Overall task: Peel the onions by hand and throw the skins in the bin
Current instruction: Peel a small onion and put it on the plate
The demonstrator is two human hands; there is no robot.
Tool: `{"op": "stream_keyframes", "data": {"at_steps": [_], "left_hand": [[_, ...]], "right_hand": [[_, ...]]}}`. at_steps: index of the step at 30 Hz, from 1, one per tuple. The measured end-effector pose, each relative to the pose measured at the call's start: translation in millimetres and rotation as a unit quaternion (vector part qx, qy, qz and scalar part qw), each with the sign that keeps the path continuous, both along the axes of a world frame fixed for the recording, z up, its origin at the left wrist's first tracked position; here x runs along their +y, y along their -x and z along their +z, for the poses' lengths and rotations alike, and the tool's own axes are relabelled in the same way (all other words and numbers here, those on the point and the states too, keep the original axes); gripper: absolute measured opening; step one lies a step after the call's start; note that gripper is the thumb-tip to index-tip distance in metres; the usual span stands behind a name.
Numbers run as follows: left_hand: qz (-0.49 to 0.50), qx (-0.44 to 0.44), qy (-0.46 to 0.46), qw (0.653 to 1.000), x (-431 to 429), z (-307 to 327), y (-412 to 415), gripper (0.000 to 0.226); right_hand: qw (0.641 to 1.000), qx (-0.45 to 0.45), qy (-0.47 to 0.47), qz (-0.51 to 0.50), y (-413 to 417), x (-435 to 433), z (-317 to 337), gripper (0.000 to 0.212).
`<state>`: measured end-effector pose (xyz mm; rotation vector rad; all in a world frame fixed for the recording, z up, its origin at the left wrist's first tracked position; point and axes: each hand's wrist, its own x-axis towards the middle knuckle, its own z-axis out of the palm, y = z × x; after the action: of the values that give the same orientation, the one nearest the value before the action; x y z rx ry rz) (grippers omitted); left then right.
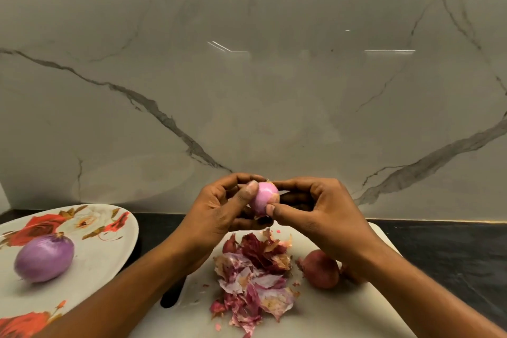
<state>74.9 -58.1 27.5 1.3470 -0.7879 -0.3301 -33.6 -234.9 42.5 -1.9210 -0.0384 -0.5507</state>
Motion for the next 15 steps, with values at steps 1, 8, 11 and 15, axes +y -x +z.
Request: {"op": "stream_keyframes", "data": {"at_steps": [1,8,11,15], "left_hand": [[0.005,-0.020,-0.010,1.000,0.3,0.9,-0.1,0.036],[-0.031,-0.015,-0.045,0.998,-8.5,33.0,-7.2,0.034],[-0.047,-0.024,-0.056,0.997,-12.6,44.9,-10.9,0.033],[-0.037,-0.012,-0.036,0.999,-14.6,39.1,-12.2,0.041]], "right_hand": [[1.000,0.004,-0.012,0.003,1.1,0.3,1.8,0.035],[0.990,-0.003,-0.137,0.025,5.5,-5.0,14.2,0.031],[0.986,-0.012,-0.161,0.029,6.7,-9.0,17.2,0.032],[0.984,-0.021,-0.176,0.005,5.8,-9.1,15.4,0.029]]}}
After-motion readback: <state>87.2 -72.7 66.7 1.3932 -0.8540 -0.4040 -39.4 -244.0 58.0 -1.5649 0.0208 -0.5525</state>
